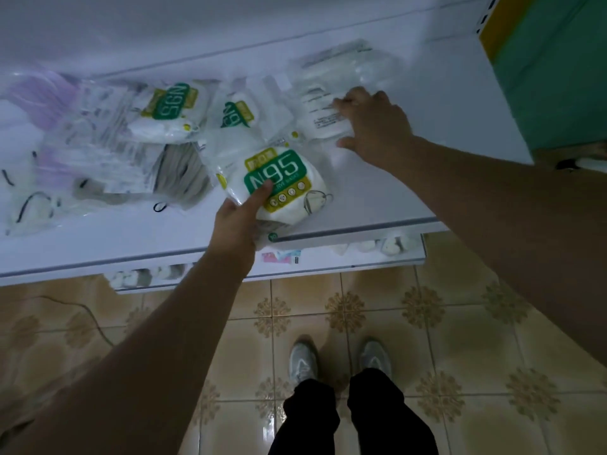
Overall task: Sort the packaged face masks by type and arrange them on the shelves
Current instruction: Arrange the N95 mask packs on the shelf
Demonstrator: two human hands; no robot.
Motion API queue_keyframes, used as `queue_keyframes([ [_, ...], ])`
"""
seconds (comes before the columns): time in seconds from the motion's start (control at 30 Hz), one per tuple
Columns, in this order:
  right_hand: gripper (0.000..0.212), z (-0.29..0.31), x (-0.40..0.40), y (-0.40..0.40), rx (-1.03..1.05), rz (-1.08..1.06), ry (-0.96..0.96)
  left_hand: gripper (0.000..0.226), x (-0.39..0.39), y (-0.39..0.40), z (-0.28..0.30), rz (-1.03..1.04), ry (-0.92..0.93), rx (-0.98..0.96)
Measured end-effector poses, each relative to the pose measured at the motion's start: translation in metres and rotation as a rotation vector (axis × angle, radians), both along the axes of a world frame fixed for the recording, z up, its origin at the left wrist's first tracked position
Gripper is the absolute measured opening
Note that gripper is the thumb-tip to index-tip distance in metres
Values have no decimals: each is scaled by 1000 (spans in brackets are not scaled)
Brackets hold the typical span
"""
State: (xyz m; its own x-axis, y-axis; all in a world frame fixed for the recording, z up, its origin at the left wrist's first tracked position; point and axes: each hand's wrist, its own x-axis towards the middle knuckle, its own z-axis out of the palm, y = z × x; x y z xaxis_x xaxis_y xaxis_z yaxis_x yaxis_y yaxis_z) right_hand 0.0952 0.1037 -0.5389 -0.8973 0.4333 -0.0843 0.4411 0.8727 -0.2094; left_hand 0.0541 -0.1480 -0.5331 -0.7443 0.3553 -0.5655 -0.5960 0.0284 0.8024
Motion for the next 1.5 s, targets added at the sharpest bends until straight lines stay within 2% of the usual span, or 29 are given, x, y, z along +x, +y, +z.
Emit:
queue_keyframes([
  [0.1, 39, 1, -12, 1, 190, -6, 75, 20, 4, -10, -7, 26, -63, 1],
  [0.17, 37, 8, -16, -1, 221, 19, 155, 23, 4, -16, -7, 39, -88, -4],
  [0.3, 38, 33, -4, -2, -80, -89, 465, 33, -3, -24, -4, 110, -144, -48],
  [0.37, 35, 48, 4, -1, -128, -171, 503, 39, -7, -25, 0, 155, -183, -30],
  [0.43, 34, 60, 10, -1, -160, -245, 497, 42, -11, -26, 4, 169, -190, -6],
  [0.53, 47, 76, 15, -13, -462, -306, 449, 45, -9, -19, 9, 116, -197, 77],
  [0.63, 46, 87, 20, -31, -799, -214, 199, 45, -2, -9, 24, 30, -184, 122],
  [0.7, 50, 86, 19, -42, -901, -96, 43, 60, -3, -9, 35, -168, -209, 179],
  [0.73, 52, 80, 16, -46, -869, -41, 26, 65, -2, -9, 40, -284, -226, 190],
  [0.8, 47, 66, 9, -54, -717, 55, 126, 54, 3, -7, 46, -418, -162, 63],
  [0.87, 35, 48, 2, -51, -490, 112, 299, 41, 7, -2, 43, -376, -107, -45],
  [0.9, 35, 41, -2, -44, -287, 115, 340, 39, 9, -1, 38, -302, -109, -51],
  [0.97, 61, 27, -11, -22, 77, 77, 209, 37, 7, -4, 28, -139, -144, -12],
  [1.0, 77, 21, -14, -11, 131, 54, 102, 38, 5, -7, 24, -78, -169, 17],
  [1.07, 94, 9, -23, 5, 121, 26, -57, 38, 1, -12, 18, -21, -190, 45],
  [1.1, 94, 3, -27, 11, 102, 19, -102, 38, 0, -12, 16, -17, -184, 51],
  [1.17, 81, -5, -33, 20, 73, 24, -97, 37, 3, -12, 11, -27, -171, 55],
  [1.3, 35, -2, -33, 17, 132, -28, 171, 39, 10, -17, 5, 20, -182, 46],
  [1.43, 32, 30, -25, 0, 4, -138, 461, 45, 20, -29, 7, 84, -209, 28],
  [1.5, 30, 56, -19, -6, -157, -198, 520, 45, 22, -38, 11, 110, -219, 24],
])
